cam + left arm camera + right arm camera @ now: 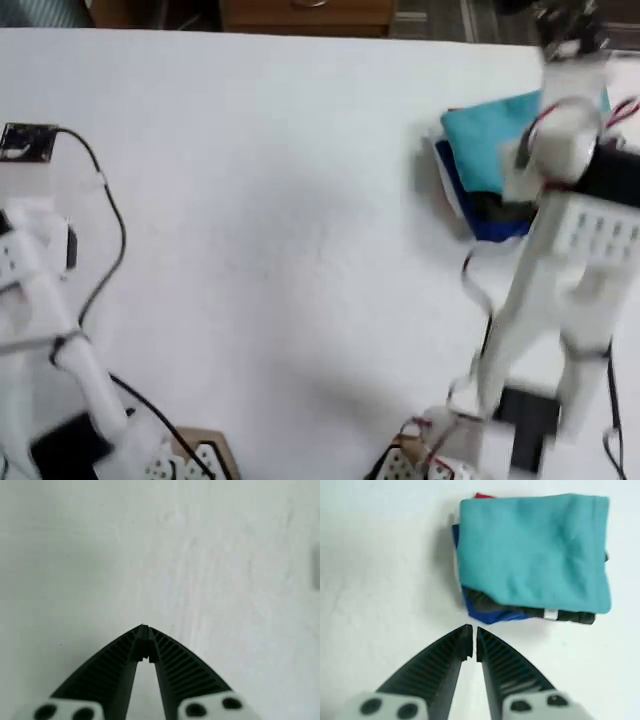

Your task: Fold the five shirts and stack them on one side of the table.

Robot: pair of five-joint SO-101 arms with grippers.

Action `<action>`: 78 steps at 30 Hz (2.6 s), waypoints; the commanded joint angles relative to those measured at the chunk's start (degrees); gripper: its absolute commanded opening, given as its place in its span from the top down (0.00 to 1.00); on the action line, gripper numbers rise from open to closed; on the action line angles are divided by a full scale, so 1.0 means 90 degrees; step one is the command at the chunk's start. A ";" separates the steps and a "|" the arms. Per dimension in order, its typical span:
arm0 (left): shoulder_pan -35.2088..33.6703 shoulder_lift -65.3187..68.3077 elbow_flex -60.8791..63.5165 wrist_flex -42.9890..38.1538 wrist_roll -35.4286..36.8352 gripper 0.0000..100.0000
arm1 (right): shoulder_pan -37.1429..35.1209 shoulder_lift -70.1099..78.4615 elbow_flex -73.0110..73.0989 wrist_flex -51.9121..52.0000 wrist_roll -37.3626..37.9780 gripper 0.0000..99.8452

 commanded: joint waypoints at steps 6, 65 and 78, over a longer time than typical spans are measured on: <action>0.0645 -0.3487 0.3346 -0.0801 -0.0840 0.97 | -0.0444 -0.3922 0.6183 -0.2672 -0.0567 0.98; 0.2589 -0.8879 0.7673 -0.0049 0.2735 0.97 | -0.0943 -0.9421 1.3021 -0.3219 -0.2198 0.98; 0.2930 -0.8889 0.7673 -0.0039 0.2735 0.97 | -0.0962 -0.9441 1.3021 -0.3228 -0.2178 0.98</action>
